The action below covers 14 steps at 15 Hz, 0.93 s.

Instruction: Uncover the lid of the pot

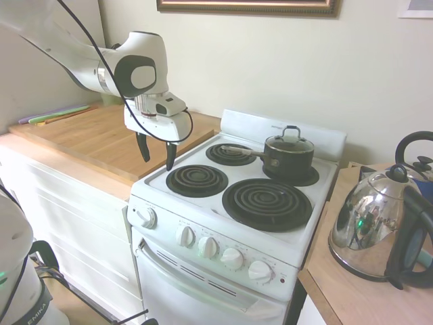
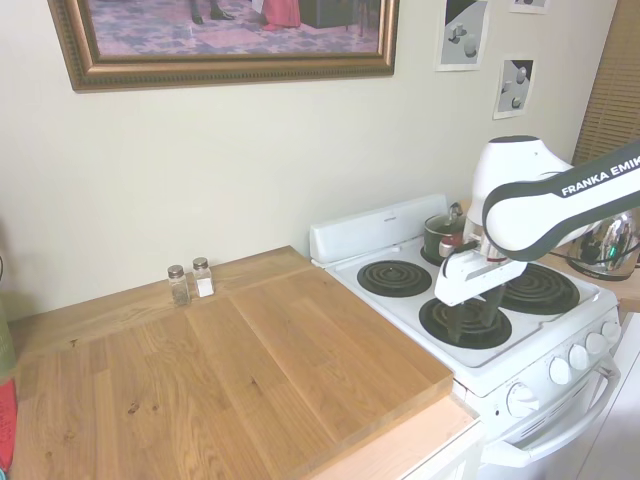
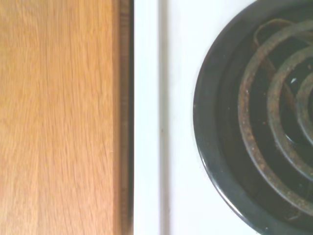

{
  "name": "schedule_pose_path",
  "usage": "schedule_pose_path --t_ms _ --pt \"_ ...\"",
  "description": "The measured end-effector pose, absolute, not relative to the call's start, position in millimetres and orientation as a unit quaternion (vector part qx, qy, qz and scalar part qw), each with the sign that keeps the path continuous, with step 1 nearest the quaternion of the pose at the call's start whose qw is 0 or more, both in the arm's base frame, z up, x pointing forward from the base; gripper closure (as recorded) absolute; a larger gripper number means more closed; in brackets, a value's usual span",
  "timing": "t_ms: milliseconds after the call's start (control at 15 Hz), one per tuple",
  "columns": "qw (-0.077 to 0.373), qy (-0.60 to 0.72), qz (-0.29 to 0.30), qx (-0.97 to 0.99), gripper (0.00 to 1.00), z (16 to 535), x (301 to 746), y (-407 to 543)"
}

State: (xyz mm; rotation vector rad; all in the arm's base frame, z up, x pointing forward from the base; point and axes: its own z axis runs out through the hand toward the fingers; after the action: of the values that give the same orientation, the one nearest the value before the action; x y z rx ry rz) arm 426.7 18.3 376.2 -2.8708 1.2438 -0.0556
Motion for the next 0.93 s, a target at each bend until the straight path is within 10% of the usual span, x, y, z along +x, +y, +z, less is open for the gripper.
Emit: schedule_pose_path --t_ms 933 --pt "0.061 0.430 -0.181 -0.882 0.00 577.0 484.0 -174.2"
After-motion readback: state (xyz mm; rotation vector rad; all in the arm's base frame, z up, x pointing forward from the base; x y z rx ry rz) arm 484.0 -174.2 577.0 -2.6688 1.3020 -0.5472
